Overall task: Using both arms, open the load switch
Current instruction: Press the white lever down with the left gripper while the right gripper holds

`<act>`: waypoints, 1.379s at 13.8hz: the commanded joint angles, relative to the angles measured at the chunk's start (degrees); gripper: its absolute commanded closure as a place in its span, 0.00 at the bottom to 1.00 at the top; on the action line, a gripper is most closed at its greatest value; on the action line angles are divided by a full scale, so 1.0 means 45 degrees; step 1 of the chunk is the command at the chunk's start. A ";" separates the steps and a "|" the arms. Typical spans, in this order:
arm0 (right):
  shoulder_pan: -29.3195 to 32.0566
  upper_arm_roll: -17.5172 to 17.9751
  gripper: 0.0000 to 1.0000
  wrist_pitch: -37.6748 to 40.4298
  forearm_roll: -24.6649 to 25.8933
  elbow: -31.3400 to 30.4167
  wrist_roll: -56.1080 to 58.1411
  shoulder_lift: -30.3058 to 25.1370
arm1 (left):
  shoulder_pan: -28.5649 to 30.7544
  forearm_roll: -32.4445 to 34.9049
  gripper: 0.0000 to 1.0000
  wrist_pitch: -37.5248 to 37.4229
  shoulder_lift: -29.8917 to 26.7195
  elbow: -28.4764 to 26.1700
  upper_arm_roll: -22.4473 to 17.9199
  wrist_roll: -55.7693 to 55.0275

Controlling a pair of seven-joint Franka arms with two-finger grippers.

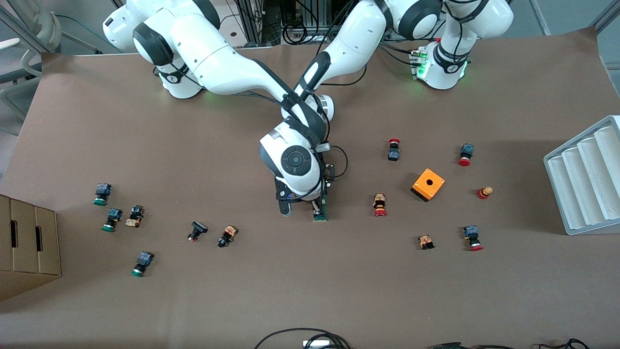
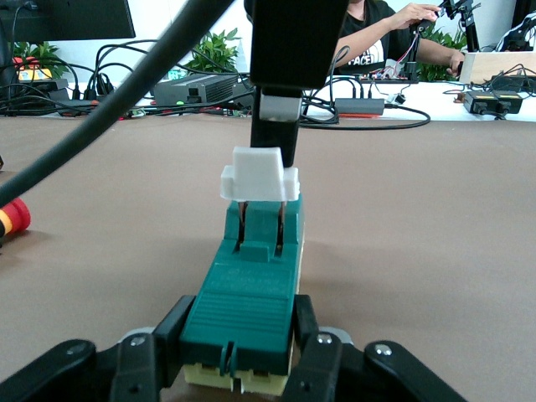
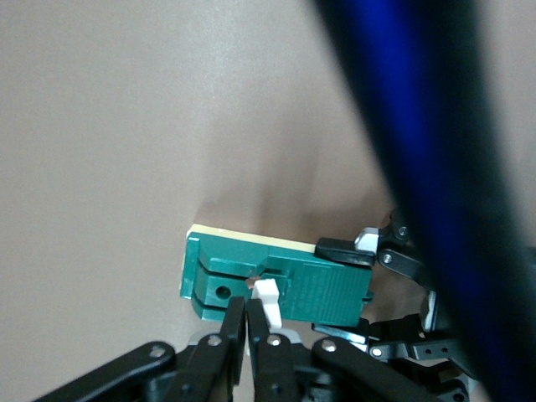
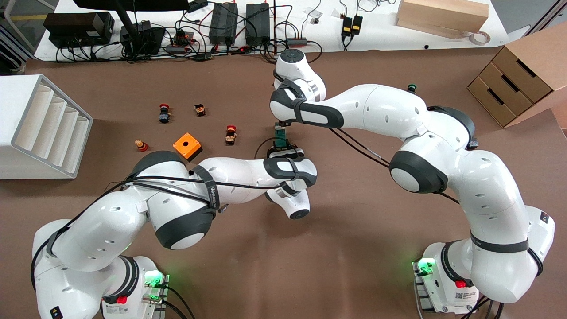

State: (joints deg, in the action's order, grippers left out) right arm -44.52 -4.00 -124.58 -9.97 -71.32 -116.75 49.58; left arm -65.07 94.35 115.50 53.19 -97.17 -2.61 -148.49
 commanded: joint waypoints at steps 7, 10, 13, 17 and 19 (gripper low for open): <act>-0.0322 0.0010 0.85 -0.0167 -0.0128 -0.0811 0.0066 -0.0276 | -0.0032 0.0088 0.47 0.0095 -0.0081 0.0519 0.0013 0.0107; -0.0381 0.0010 0.85 -0.0225 -0.0128 -0.0811 0.0066 -0.0237 | -0.0032 0.0088 0.47 0.0115 -0.0062 0.0519 0.0013 0.0126; -0.0498 0.0010 0.85 -0.0323 0.0008 -0.0830 0.0028 -0.0120 | -0.0032 0.0088 0.47 0.0095 -0.0062 0.0519 0.0013 0.0107; -0.0557 0.0010 0.85 -0.0401 0.0048 -0.0831 0.0027 -0.0042 | -0.0052 0.0088 0.47 0.0095 -0.0062 0.0500 0.0013 0.0107; -0.0557 0.0010 0.85 -0.0441 0.0048 -0.0831 0.0008 -0.0041 | -0.0052 0.0088 0.47 0.0095 -0.0062 0.0500 0.0013 0.0107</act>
State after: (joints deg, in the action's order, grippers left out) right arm -46.36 -4.00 -125.32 -9.91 -73.72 -116.74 49.49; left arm -65.06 94.33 115.51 53.19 -97.17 -2.61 -148.53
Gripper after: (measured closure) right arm 0.850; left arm 0.467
